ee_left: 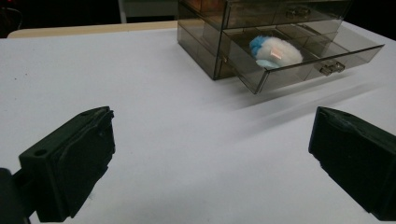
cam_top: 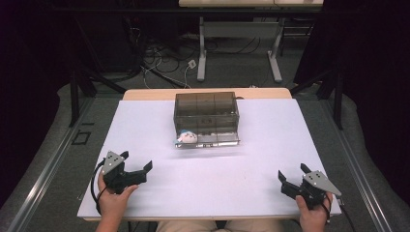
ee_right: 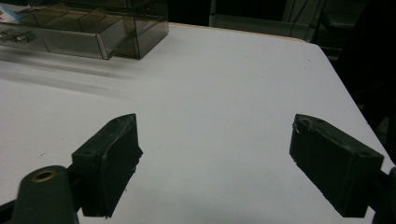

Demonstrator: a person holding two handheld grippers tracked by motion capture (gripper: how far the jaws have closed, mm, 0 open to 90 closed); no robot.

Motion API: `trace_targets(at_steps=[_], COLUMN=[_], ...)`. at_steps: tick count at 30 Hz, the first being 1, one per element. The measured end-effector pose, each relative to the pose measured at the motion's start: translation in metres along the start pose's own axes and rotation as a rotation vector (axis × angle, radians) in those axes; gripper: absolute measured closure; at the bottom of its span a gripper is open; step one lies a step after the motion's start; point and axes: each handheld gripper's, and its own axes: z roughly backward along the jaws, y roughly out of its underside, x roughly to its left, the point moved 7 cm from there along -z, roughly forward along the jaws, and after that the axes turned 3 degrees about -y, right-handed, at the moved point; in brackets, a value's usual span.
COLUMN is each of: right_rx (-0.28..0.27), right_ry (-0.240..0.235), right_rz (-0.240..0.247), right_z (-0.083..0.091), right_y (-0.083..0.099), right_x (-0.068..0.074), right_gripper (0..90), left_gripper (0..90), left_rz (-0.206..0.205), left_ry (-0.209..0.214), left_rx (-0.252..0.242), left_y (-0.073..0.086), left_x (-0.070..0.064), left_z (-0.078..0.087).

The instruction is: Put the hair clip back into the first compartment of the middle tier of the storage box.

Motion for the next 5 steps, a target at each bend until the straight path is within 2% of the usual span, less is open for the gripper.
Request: trace_targets(at_steps=[5], right_rx=[0.003], right_ry=[-0.007], right_rz=[0.001], right_z=[-0.0002], right_y=[-0.0001], right_x=[0.0010], right_gripper=[15.3], left_gripper=[0.4], left_rz=[-0.002], left_ry=[-0.001], left_rx=[0.010], left_y=[0.0012], left_x=[-0.0005], left_z=[-0.0010])
